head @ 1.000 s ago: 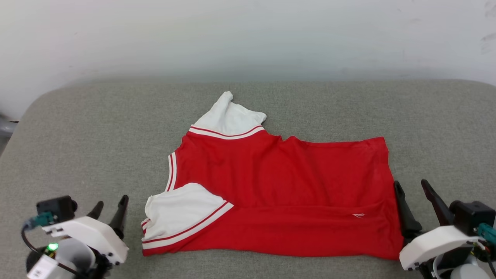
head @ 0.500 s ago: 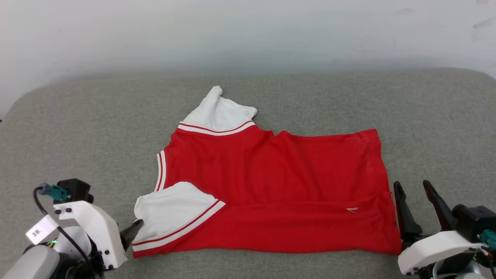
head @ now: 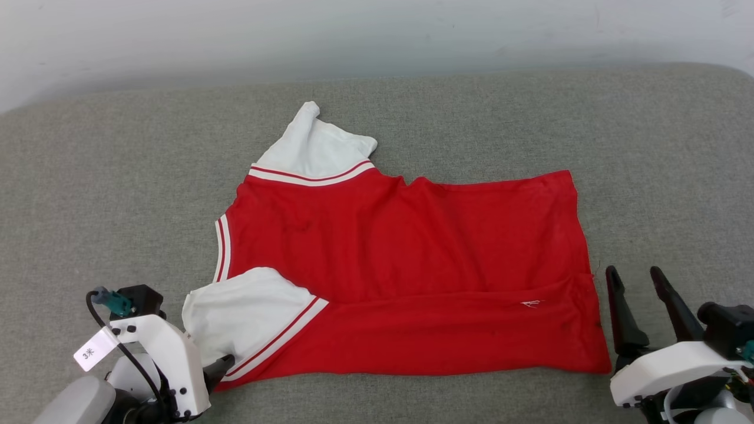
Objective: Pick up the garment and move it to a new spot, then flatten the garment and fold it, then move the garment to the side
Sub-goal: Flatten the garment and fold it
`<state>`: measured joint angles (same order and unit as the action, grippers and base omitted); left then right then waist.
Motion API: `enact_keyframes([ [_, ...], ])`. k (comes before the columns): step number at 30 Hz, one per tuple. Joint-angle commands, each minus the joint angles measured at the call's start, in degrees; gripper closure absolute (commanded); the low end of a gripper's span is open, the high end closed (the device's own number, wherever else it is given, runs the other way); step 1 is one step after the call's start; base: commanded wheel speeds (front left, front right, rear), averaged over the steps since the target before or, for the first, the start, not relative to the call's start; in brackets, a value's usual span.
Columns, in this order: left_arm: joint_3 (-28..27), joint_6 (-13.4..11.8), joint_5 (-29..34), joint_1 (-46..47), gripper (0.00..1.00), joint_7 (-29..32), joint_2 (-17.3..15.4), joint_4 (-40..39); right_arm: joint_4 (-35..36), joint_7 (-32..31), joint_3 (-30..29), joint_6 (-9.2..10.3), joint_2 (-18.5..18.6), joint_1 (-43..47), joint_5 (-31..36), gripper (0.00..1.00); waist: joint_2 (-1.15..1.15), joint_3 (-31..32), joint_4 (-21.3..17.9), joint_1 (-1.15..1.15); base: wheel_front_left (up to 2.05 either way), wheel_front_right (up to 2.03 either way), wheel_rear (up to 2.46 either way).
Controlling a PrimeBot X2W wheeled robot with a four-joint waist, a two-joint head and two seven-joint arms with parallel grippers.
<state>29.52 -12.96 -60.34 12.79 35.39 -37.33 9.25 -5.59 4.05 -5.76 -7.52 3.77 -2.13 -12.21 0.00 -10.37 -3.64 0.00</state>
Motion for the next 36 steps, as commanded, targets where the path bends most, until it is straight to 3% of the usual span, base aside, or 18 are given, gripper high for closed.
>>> enact_keyframes([
  [1,1.23,0.60,-0.32,-0.61,0.00,-0.06,1.38,1.24,-0.12,-0.08,-0.45,0.07,-0.13,-0.53,-0.34,0.00,0.00,0.04,-0.01,0.00,0.00,0.00,0.00],
  [2,1.24,1.09,-0.75,-0.68,0.00,-0.45,2.09,1.82,-0.17,-0.36,-0.72,0.06,0.09,-0.57,-0.63,0.00,0.00,0.15,0.02,0.00,0.00,0.00,0.00],
  [3,1.36,1.87,-0.99,-0.71,0.22,-0.62,2.69,2.06,-0.18,-0.65,-1.05,0.06,0.46,-0.58,-1.14,0.00,0.00,0.31,0.10,0.00,0.00,0.00,0.00],
  [4,1.34,2.53,-0.94,-0.61,0.52,-1.26,3.03,2.36,-0.47,-1.53,-1.56,0.06,1.01,-0.45,-1.48,0.00,0.00,0.53,0.19,0.00,0.00,0.00,0.00],
  [6,1.54,3.39,-0.72,-0.34,0.76,-1.91,3.22,2.80,-0.14,-2.52,-2.27,0.07,2.37,-0.58,-2.47,0.00,0.00,1.25,0.42,0.00,0.00,0.00,0.00],
  [7,1.40,3.83,-0.58,-0.21,1.00,-2.44,3.24,2.73,-0.19,-3.48,-2.52,0.06,2.89,-0.47,-3.03,0.00,0.00,1.56,0.49,0.00,0.00,0.00,0.00],
  [14,0.47,4.73,0.79,0.68,1.00,-4.93,1.75,0.99,1.23,-13.06,-2.94,0.06,7.48,0.19,-7.01,0.00,0.00,3.86,1.21,0.00,0.00,0.00,0.00],
  [24,-0.66,2.45,3.31,0.59,1.00,-6.70,-0.96,-6.44,1.44,-40.41,3.16,0.06,14.24,0.59,-14.95,0.00,0.00,4.45,2.61,0.00,0.00,0.00,0.00],
  [30,-0.61,1.70,4.11,1.54,1.00,-6.96,-1.10,-9.32,0.09,-45.27,7.56,0.06,14.82,-2.53,-16.64,0.00,0.00,1.48,3.77,0.00,0.00,0.00,0.00],
  [36,-0.24,1.42,4.44,1.86,1.00,-7.02,-0.61,-9.69,-6.32,-46.46,11.62,0.06,13.89,-4.97,-17.79,0.00,0.00,-0.78,4.39,0.00,0.00,0.00,0.00],
])
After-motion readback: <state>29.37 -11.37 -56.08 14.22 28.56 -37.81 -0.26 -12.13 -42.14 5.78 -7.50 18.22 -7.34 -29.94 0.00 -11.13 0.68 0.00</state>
